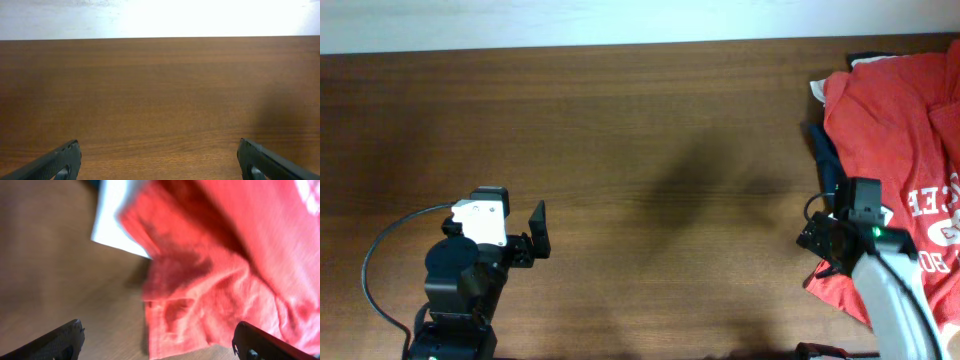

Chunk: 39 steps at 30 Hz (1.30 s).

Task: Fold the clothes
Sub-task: 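Reach the right gripper into the clothes pile and grasp the red shirt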

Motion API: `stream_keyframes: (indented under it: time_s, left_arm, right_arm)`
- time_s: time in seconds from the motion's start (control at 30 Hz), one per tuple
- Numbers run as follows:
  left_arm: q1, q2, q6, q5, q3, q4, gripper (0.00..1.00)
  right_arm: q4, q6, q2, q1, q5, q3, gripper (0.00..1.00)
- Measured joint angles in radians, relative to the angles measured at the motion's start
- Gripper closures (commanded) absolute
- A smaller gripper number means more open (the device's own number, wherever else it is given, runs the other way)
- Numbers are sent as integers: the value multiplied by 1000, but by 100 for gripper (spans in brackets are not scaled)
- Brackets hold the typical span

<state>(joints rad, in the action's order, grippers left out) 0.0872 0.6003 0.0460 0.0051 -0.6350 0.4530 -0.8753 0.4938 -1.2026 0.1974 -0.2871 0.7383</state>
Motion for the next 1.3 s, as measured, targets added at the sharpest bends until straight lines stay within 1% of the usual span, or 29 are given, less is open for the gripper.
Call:
stream_keyframes:
  time_s: [0.13,0.2,0.23,0.27,0.3,0.4,0.6,0.77,0.8,0.83,0.9,0.93,1.1,1.17,1.23,1.3]
  left_arm:
    - [0,0,0,0,0,0,1]
    - [0,0,0,0,0,0,1]
    - [0,0,0,0,0,0,1]
    - [0,0,0,1,0,0,1]
    - [0,0,0,4,0,0,1]
    - [0,0,0,7,0,0,1]
    - [0,0,0,7,0,0,1]
    - [0,0,0,7,0,0,1]
    - [0,0,0,7,0,0,1]
    - [0,0,0,7,0,0,1]
    - [0,0,0,6,0,0,1]
    - [0,0,0,7,0,0,1]
    - [0,0,0,6,0,0,1]
    - [0,0,0,7,0,-2,1]
    - [0,0,0,7,-1,-11,1]
    - [0,0,0,7,-1,-23,1]
  right_arm:
    - [13,57,-181,13,-8,-2,0]
    - [47,67,-234,13,-10,-2,6]
    - [74,74,-253,13,-12,-2,12]
    - [92,77,-263,13,-12,-2,25]
    - [99,80,-263,13,-13,-2,31]
    - [118,81,-263,13,-13,-2,44]
    - [122,85,-263,13,-24,-2,55]
    - [116,85,-263,13,-48,-2,56]
    - [116,85,-263,13,-55,-3,60]
    - [116,86,-263,13,-58,-3,67]
    - [116,94,-263,13,-63,-5,91]
    - [116,97,-263,13,-64,-5,96]
    - [115,101,-263,14,-68,-5,96]
    - [56,101,-256,14,-60,8,96]
    - [-34,72,-200,16,-44,102,96]
    - [-92,3,-149,17,-6,238,96]
